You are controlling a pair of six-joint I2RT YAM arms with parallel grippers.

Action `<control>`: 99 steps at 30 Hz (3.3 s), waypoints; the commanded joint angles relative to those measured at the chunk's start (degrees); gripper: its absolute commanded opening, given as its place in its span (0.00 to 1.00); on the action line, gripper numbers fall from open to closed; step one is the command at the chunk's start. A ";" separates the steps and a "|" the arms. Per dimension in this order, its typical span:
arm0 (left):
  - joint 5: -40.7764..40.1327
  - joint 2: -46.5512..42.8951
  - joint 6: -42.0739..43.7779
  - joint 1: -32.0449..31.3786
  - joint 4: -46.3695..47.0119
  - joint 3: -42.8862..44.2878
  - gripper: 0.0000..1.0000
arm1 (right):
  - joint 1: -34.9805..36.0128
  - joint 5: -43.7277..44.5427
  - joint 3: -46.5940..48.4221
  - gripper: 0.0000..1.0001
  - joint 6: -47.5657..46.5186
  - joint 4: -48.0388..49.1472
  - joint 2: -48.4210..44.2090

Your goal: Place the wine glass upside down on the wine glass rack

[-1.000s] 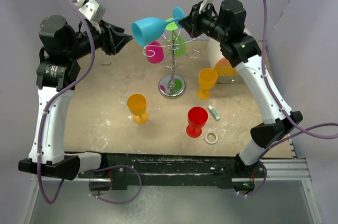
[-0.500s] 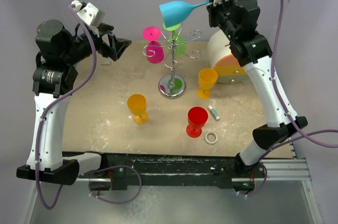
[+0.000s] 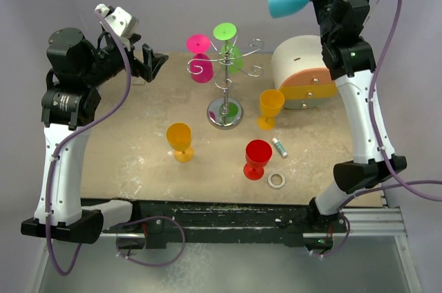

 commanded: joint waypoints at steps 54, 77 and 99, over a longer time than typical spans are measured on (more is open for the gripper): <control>-1.28 -0.43 4.09 0.41 2.16 -1.21 0.98 | 2.01 -38.72 -5.22 0.00 -59.26 -2.43 7.34; -1.44 -1.07 4.49 0.67 2.08 -1.58 0.98 | 3.22 -48.43 -0.73 0.00 -61.63 -9.78 10.44; -1.11 -1.49 4.33 0.96 2.56 -2.03 0.99 | 5.18 -50.54 0.87 0.00 -65.57 -14.96 10.07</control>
